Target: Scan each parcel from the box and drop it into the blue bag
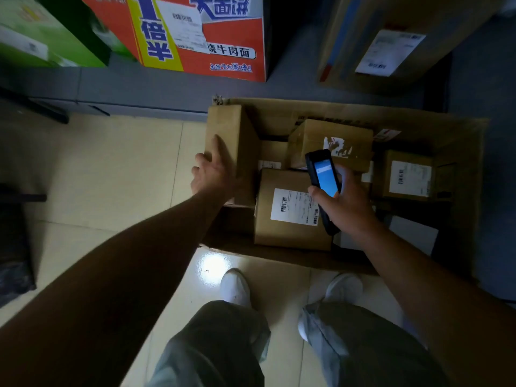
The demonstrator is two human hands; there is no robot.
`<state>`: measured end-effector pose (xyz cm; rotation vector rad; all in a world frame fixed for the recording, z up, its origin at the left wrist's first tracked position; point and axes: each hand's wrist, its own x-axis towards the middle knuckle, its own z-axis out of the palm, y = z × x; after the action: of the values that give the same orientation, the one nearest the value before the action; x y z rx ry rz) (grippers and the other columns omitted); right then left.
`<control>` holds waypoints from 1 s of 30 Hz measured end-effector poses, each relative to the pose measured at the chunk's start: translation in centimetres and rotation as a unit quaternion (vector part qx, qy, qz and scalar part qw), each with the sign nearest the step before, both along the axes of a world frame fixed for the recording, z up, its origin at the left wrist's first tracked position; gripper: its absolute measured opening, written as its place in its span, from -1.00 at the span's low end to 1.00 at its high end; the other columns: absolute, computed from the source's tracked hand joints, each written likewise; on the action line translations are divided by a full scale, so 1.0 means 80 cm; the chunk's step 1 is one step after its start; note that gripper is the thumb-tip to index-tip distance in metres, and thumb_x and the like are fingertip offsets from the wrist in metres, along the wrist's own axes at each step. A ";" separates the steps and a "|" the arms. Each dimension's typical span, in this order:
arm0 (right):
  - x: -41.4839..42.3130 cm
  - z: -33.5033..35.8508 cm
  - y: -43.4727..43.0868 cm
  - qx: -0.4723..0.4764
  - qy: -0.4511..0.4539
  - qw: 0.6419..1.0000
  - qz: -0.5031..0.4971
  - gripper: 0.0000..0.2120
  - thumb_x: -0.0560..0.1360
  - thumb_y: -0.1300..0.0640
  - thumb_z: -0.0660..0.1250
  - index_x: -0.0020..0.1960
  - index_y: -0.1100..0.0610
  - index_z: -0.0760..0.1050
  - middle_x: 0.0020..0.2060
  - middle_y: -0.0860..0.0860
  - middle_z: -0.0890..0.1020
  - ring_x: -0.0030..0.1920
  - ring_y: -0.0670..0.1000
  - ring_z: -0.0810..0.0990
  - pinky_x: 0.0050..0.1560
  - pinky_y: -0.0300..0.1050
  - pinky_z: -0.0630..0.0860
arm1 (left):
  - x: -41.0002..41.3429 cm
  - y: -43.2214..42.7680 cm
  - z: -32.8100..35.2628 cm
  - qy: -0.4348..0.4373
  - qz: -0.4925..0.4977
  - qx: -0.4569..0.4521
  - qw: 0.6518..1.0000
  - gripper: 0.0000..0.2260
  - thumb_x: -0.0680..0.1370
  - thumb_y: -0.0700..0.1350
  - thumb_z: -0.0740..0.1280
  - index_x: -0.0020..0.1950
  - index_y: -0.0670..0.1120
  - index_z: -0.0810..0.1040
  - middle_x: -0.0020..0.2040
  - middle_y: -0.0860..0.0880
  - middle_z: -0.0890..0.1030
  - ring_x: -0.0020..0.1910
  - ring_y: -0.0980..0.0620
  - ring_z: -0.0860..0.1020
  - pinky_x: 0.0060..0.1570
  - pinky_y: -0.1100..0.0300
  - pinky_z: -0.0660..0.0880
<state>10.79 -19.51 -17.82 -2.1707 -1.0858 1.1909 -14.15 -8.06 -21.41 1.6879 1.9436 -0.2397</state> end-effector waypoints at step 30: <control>0.062 0.135 -0.013 0.008 -0.035 0.999 -0.027 -0.10 0.22 -0.46 0.27 0.48 -0.15 0.18 0.40 -0.06 0.41 0.35 0.02 0.42 0.23 0.10 0.51 | 0.062 -0.098 0.095 0.102 -0.400 0.177 0.893 -0.02 0.42 0.05 0.55 0.68 -0.08 0.07 0.51 -0.18 0.34 0.34 -0.25 0.40 0.24 -0.20 0.39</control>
<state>15.74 -20.51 -6.99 -2.2306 -1.0537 1.0867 -9.22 -15.90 -13.78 2.7518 1.3560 -0.3865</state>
